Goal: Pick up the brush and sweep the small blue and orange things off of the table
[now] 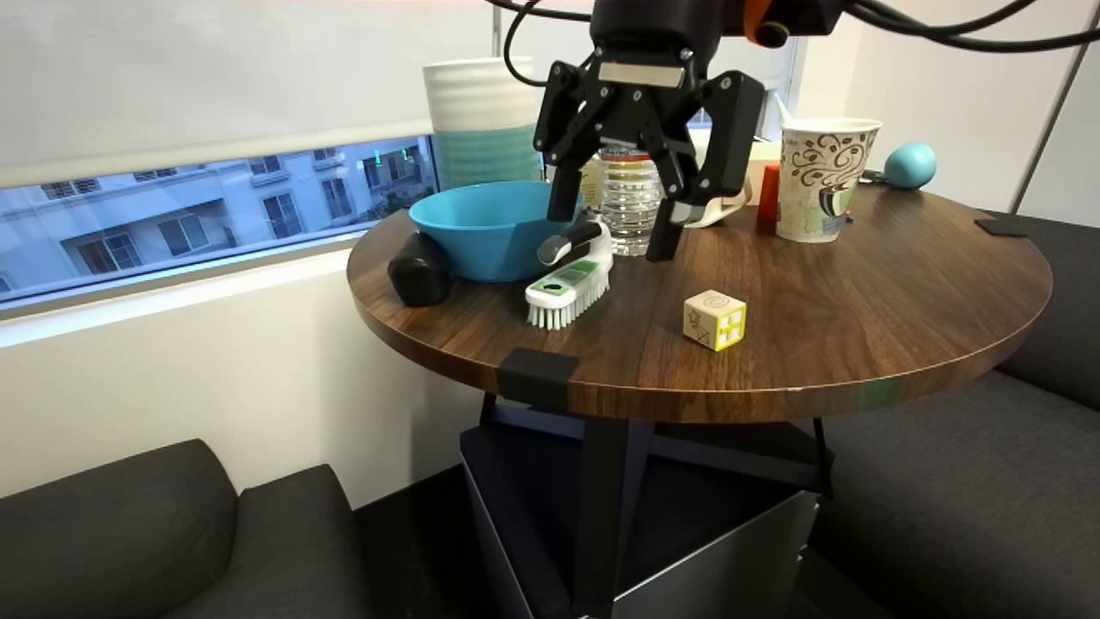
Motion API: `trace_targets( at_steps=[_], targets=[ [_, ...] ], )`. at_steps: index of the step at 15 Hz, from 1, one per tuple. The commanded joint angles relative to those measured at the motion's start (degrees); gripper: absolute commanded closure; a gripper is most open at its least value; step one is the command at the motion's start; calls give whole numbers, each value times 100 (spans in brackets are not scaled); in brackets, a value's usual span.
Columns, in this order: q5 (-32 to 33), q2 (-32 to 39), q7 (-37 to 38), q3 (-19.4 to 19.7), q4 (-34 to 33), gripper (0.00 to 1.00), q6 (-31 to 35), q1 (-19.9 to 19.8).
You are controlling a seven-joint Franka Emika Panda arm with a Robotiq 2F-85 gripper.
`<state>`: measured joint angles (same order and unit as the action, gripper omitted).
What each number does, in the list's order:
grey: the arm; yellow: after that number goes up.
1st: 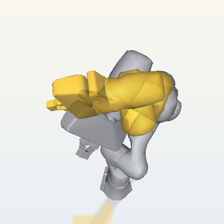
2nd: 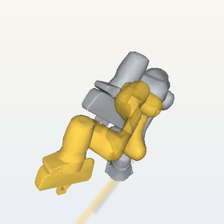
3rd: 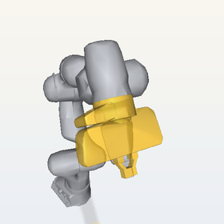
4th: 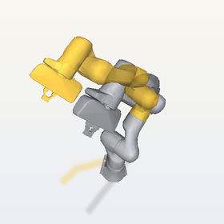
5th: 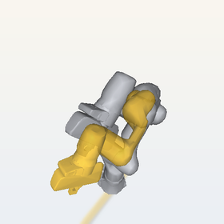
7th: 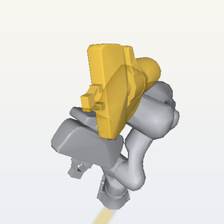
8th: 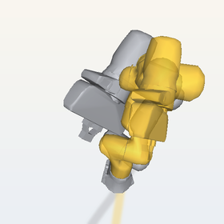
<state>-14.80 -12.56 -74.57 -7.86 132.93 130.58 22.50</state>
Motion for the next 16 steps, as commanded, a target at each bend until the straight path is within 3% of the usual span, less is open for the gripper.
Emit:
trace_targets(
  at_steps=[1,9,10,11,16],
  targets=[
    [248,260,-250,-191,-215,0,139,-112],
    [962,396,-303,-334,-251,0,343,-222],
    [1010,409,-304,-341,-248,25,356,-226],
    [1049,419,-305,-349,-246,26,363,-231],
    [1130,416,-308,-365,-241,62,390,-253]
  ],
)
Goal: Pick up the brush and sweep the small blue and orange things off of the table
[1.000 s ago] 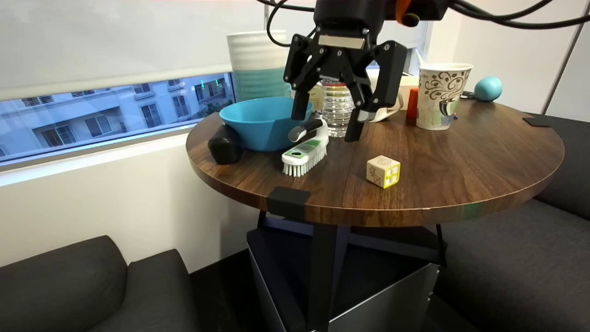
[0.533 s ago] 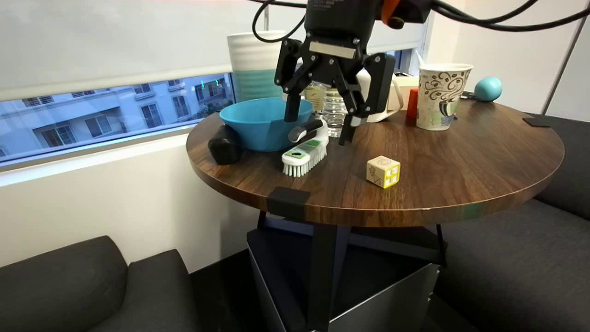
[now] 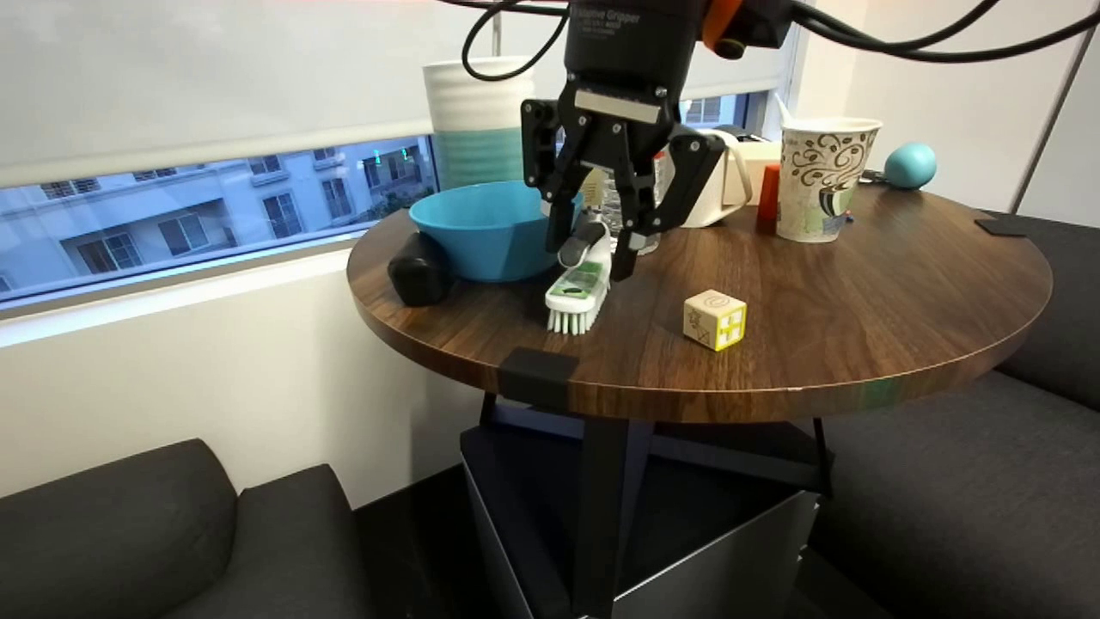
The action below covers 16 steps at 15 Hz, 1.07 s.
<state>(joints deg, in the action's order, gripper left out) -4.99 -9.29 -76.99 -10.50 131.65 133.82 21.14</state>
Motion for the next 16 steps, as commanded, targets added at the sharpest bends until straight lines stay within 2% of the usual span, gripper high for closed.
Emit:
trace_targets(
  at_steps=[1,5,11,16],
  targets=[
    [156,70,-62,-94,-108,70,64,-125],
    [197,23,-44,-75,-97,97,65,-176],
    [188,-202,28,-64,-156,94,-214,-233],
    [215,-957,463,13,-362,94,-1175,-356]
  ],
)
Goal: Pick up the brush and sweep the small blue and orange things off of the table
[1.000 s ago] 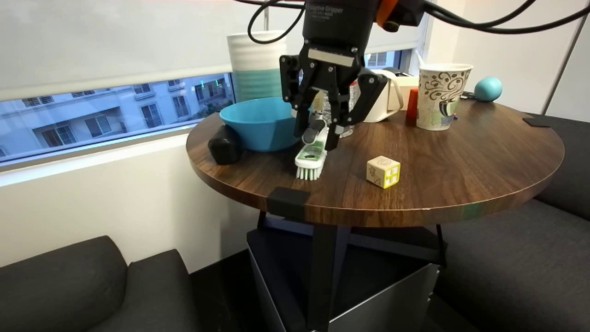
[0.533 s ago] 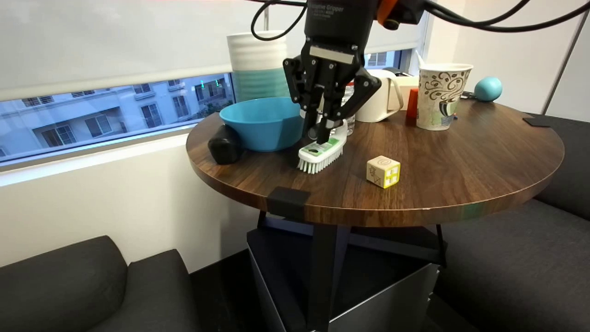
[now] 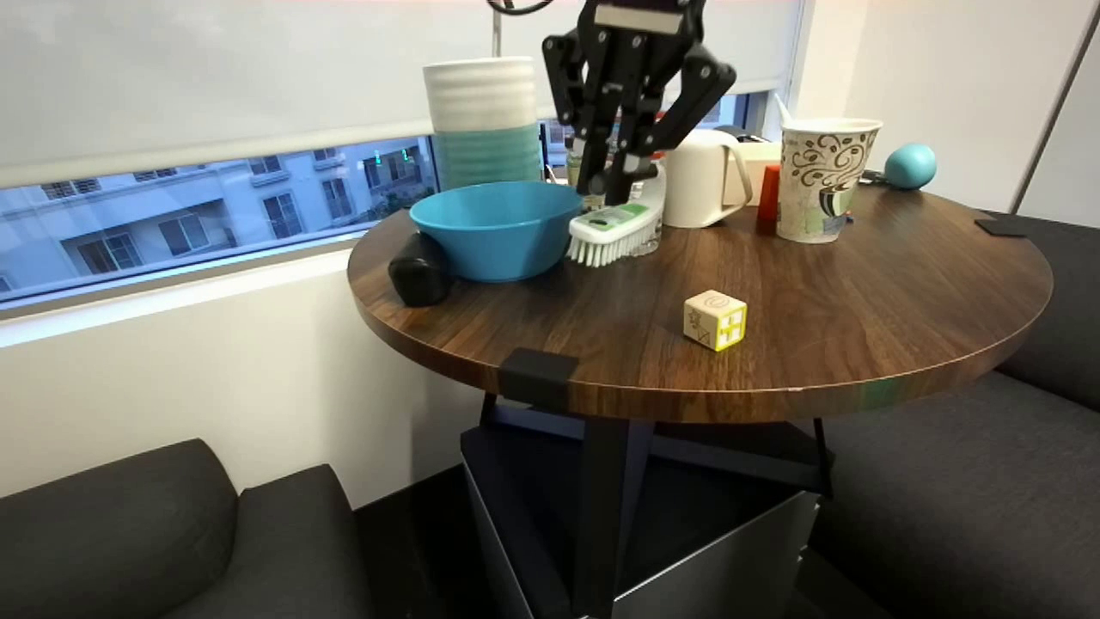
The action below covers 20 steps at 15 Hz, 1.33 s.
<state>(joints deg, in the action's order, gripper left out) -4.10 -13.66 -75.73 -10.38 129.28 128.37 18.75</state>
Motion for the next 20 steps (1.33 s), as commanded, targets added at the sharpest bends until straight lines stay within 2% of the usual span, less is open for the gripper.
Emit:
trace_targets(
  at_steps=[1,5,10,11,14,15,20],
  targets=[
    [134,-681,526,37,-154,94,-880,-172],
    [79,-1278,1433,279,-134,94,-1616,-432],
    [174,-1701,2435,516,-13,94,-1941,-717],
    [90,-1470,2097,585,-138,77,-1882,-558],
    [97,-1583,2300,641,-80,77,-1895,-604],
    [98,-1591,2324,639,-66,94,-1895,-603],
    [132,-1875,1144,1097,226,94,-2054,-553]
  ],
)
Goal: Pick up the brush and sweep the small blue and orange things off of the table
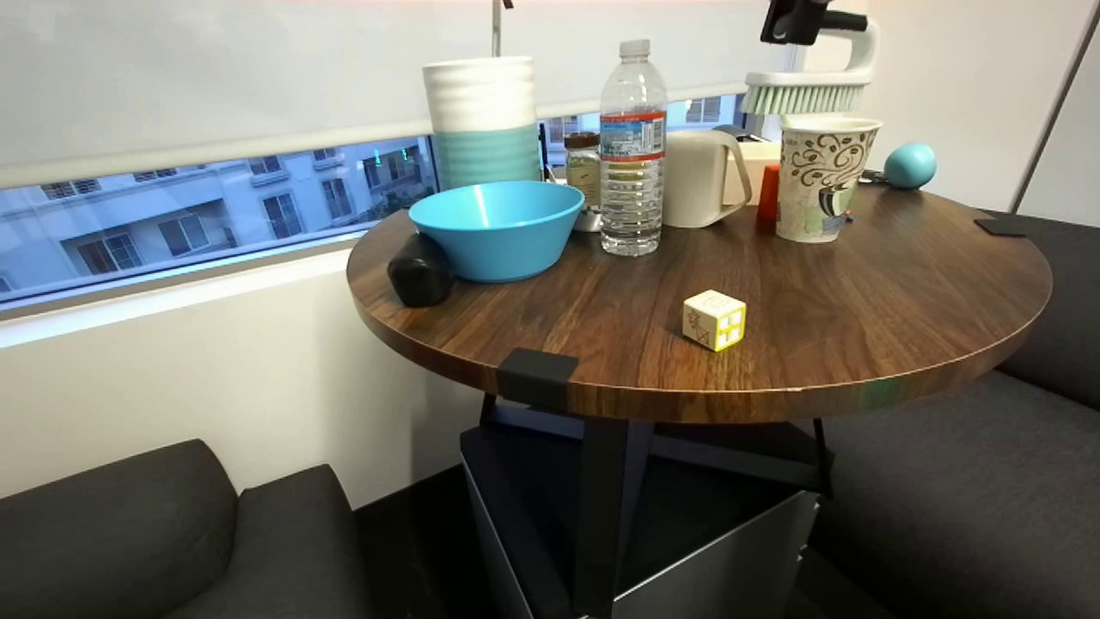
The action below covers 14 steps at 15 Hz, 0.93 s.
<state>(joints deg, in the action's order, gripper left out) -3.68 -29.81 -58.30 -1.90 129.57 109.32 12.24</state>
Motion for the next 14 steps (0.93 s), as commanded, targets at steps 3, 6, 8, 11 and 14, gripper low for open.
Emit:
trace_targets(
  at_steps=[3,6,8,11,14],
  targets=[
    [48,-429,-1330,461,426,94,-345,53],
    [16,-668,-1778,598,679,94,-541,6],
    [-23,-422,-1652,548,516,94,-500,-47],
    [-24,-456,-1676,564,562,77,-512,-57],
    [42,-485,-1840,636,656,94,-558,-80]
  ],
)
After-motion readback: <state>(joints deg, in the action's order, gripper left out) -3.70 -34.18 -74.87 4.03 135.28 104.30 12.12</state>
